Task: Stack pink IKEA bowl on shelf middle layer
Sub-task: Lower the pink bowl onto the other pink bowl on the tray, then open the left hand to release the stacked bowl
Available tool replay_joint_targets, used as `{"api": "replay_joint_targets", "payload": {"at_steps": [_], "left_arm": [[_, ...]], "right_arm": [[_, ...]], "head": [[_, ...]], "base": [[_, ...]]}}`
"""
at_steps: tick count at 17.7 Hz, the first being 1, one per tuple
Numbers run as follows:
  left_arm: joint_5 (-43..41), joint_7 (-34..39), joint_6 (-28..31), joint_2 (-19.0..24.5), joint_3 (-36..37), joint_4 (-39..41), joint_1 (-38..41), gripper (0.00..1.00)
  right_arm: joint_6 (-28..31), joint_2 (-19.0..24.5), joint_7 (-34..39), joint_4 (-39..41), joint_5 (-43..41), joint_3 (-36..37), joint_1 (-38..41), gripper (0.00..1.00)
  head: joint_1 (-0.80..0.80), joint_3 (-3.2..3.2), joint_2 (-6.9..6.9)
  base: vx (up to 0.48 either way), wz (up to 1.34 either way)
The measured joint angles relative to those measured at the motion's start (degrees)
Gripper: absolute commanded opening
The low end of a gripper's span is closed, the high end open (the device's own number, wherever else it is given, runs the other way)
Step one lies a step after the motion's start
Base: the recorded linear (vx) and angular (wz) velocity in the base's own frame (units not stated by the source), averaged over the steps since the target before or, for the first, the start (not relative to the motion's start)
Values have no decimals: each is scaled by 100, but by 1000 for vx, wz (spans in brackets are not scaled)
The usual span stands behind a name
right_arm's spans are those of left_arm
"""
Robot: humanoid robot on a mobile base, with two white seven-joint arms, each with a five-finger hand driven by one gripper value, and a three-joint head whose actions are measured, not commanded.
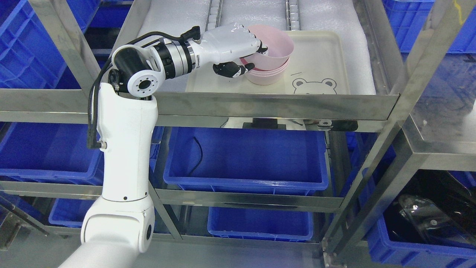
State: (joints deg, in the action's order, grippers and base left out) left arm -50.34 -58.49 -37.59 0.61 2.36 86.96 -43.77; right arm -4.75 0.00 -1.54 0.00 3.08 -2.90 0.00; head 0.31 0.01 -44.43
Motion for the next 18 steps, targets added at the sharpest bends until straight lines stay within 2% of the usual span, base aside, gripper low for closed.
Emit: {"api": "replay_joint_targets", "payload": {"at_steps": [1,3,4,7,8,12,18], "left_arm": [[-27,12,-1,-7,1,-4,0,54],[-67,28,-10,-16,-26,-13,-10,75],[-77,33,-10,-20,-45,-17,-19,83],[-87,39,-13,-31,-94,-24,-63,97],[-86,39,-13,-33,-108,-26,-77,100],[267,9,-5,-42,-234,-32,-111,100],[2161,181,319,-50,-200,-32,-25,100]], "right_arm": [[0,0,0,0,0,0,0,100],[0,0,0,0,0,0,0,100],[0,0,0,0,0,0,0,100],[0,0,0,0,0,0,0,100],[0,0,0,0,0,0,0,100],[0,0,0,0,0,0,0,100],[0,0,0,0,0,0,0,100]], "head": [[0,0,0],[0,0,0],[0,0,0],[0,0,0],[0,0,0],[0,0,0],[0,0,0]], "base": [[0,0],[0,0],[0,0],[0,0],[0,0],[0,0],[0,0]]}}
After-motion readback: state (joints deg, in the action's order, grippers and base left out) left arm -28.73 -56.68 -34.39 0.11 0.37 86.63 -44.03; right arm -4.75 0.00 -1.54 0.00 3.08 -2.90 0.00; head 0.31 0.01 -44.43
